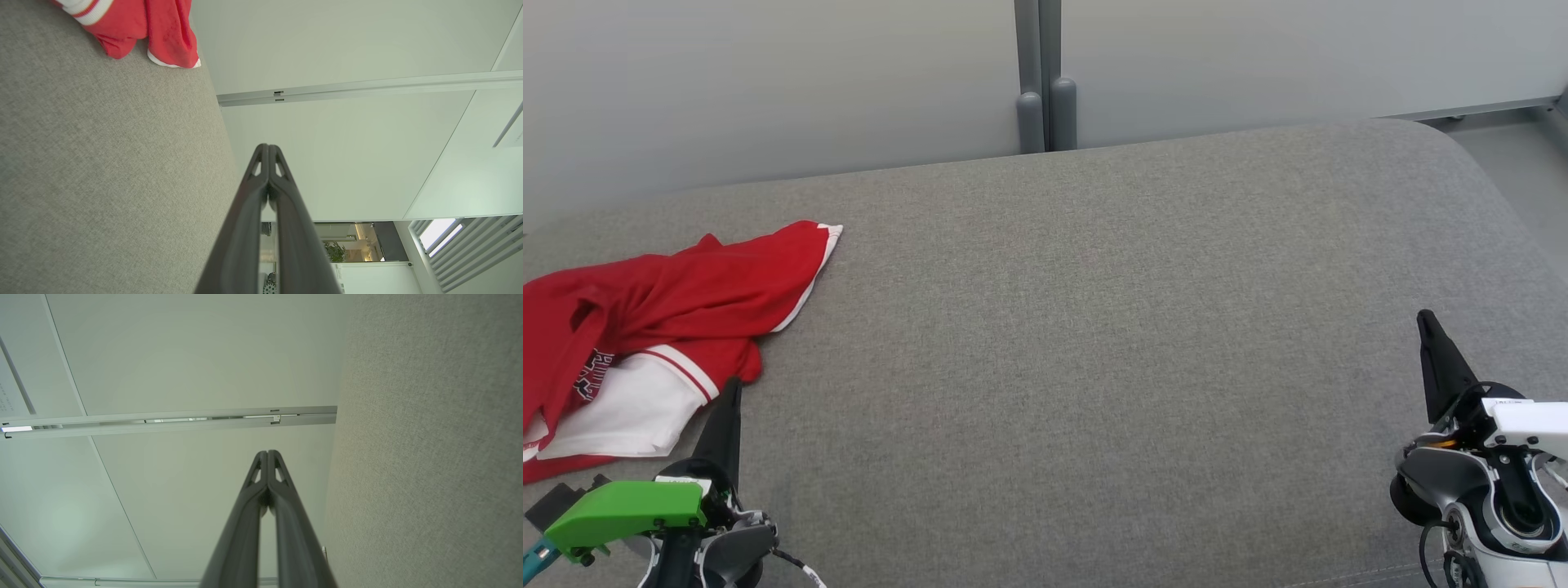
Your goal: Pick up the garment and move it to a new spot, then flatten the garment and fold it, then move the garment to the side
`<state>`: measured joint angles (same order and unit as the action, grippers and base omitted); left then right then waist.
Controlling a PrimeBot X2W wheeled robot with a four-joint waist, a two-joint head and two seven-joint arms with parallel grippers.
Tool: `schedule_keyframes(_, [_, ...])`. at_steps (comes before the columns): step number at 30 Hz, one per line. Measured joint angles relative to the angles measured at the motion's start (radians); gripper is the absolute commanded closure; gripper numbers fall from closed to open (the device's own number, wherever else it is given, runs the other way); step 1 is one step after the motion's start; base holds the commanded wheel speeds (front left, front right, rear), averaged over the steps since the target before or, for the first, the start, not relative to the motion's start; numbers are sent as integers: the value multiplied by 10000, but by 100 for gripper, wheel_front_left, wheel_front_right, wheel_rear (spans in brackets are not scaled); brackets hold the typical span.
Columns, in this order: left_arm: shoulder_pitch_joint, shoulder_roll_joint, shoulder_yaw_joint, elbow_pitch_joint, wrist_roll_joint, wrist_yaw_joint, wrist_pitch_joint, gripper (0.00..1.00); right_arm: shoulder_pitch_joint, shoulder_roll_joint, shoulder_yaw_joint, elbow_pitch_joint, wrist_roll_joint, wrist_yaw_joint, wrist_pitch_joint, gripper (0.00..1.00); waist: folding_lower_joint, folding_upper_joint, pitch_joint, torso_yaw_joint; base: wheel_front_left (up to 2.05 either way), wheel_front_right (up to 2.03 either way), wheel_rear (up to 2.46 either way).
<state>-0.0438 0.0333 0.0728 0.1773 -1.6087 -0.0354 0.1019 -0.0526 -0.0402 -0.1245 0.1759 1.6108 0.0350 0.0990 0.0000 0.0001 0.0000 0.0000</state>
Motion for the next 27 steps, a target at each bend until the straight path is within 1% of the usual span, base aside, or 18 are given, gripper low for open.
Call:
schedule_keyframes(20, [0,0,0,0,0,0,2,100,0,0,-2,0,0,0,0,100,0,0,0,0,0,0,0])
schedule_keyframes(21, [0,0,0,0,0,0,2,0,0,0,-2,0,0,0,0,0,0,0,0,0,0,0,0])
schedule_keyframes(27, [478,-226,-109,476,2,8,-4,0,506,249,31,495,-6,-27,-8,0,0,0,0,0,0,0,0])
